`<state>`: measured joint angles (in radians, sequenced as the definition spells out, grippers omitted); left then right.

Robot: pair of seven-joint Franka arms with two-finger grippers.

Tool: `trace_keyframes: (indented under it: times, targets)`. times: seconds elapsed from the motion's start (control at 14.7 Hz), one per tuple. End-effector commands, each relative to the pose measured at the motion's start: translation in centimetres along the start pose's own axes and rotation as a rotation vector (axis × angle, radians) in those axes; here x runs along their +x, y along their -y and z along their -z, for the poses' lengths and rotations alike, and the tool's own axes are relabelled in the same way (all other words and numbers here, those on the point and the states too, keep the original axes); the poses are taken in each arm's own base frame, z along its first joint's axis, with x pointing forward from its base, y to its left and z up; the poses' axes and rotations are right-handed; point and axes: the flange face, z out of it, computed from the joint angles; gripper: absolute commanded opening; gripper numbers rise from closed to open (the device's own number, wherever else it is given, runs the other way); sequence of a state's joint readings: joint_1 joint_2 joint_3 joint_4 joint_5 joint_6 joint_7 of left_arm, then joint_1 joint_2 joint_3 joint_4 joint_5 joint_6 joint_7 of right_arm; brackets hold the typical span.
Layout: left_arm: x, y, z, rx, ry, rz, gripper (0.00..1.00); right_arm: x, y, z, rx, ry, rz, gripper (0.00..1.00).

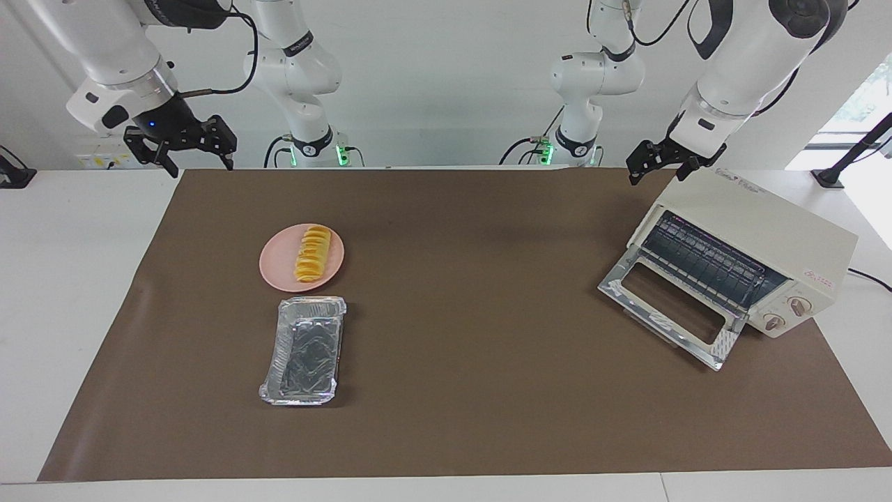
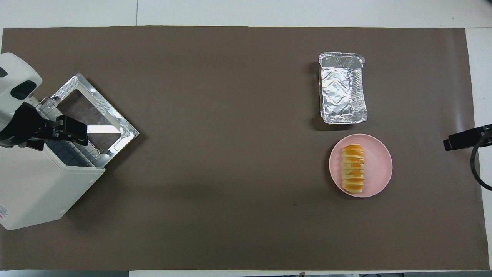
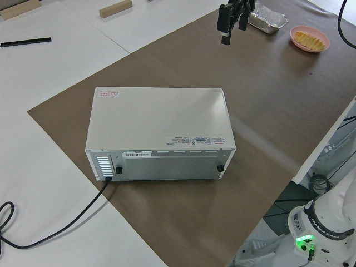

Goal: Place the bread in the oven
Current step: 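Reach the right gripper toward the bread on the pink plate, then grasp the orange bread slices with the right gripper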

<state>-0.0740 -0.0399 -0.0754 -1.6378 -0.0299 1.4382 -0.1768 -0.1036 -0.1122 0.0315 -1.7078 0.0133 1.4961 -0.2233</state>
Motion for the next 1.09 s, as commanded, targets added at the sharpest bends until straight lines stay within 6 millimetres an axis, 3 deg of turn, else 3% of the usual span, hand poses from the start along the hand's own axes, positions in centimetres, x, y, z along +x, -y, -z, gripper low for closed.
trace_keyframes:
  times: [0.0, 0.14, 0.27, 0.55, 0.75, 1.02]
  targets:
    - [-0.6, 0.3, 0.3, 0.016, 0.0, 0.001, 1.0, -2.0, 3.2, -4.0, -0.017, -0.033, 0.028, 1.0]
    - [-0.6, 0.3, 0.3, 0.016, 0.0, 0.002, 1.0, -2.1, 5.0, -8.5, -0.018, -0.024, -0.004, 1.0]
    - [-0.6, 0.3, 0.3, 0.016, 0.0, 0.001, 1.0, -1.2, 7.8, -10.9, -0.024, -0.055, 0.001, 1.0]
    - [-0.6, 0.3, 0.3, 0.016, 0.0, 0.002, 1.0, -0.1, 10.7, -17.4, -0.025, -0.021, -0.005, 1.0]
    - [-0.6, 0.3, 0.3, 0.016, 0.0, 0.001, 1.0, 0.7, 10.2, -22.7, -0.024, -0.046, 0.002, 1.0]
    - [-0.6, 0.3, 0.3, 0.016, 0.0, 0.002, 1.0, 2.2, 10.0, -26.8, -0.022, -0.078, 0.0, 1.0]
